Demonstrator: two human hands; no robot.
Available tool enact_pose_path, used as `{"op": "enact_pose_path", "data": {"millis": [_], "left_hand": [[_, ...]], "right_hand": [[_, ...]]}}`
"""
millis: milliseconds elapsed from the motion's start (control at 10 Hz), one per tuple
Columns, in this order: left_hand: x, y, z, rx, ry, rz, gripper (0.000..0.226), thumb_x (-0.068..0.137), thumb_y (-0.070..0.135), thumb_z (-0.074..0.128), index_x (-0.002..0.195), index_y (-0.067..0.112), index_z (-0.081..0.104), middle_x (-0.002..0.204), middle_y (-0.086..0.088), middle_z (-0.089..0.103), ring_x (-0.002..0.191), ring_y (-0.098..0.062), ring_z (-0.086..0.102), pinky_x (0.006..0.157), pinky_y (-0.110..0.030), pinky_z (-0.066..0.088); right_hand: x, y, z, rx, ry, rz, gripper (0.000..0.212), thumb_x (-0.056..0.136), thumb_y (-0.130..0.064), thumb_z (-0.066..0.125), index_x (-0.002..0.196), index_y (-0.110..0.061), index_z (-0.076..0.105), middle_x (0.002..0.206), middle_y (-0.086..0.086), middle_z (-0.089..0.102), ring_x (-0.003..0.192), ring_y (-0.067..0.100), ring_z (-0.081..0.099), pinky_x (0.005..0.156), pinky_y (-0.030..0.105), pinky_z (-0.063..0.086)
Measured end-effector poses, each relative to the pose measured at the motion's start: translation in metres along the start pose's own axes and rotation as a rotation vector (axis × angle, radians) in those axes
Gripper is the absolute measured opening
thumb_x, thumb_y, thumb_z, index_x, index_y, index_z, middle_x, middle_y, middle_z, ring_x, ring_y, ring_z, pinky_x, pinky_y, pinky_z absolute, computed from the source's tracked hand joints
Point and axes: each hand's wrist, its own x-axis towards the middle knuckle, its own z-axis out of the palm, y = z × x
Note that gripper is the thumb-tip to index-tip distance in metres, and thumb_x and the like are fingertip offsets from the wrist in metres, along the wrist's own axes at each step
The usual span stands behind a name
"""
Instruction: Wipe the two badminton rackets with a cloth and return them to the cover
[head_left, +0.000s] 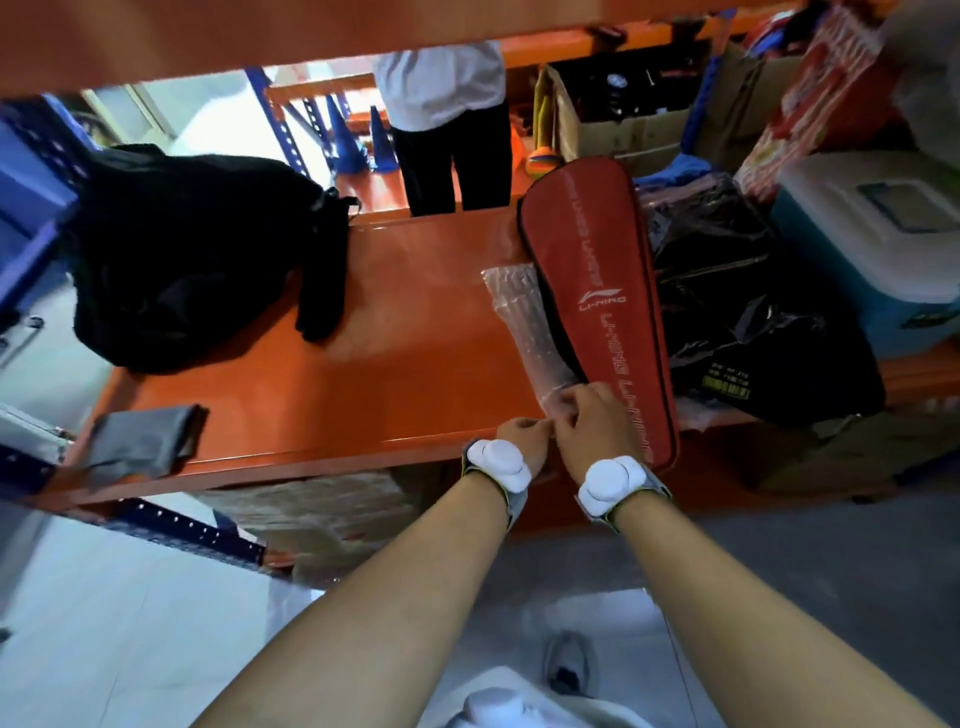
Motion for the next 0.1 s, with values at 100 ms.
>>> {"op": "enact_pose_path", "data": {"millis": [100], "left_hand": [[-0.0164, -0.0005, -0.0537, -0.115, 0.015, 0.022, 0.026, 0.097, 0.021, 0.053, 0.11, 0.004, 0.069, 0.117, -0.022, 0.069, 0.1, -0.034, 0.071, 0.073, -0.037, 0.061]], "right_hand": [[-0.011, -0.049, 0.0169, 0.183, -0.317, 0.065, 0.027, 0.097, -0.025, 0.045, 0.11, -0.014, 0.065, 0.114, 0.012, 0.066, 0.101, 0.034, 0.062, 0.088, 0.042, 0.052]]}}
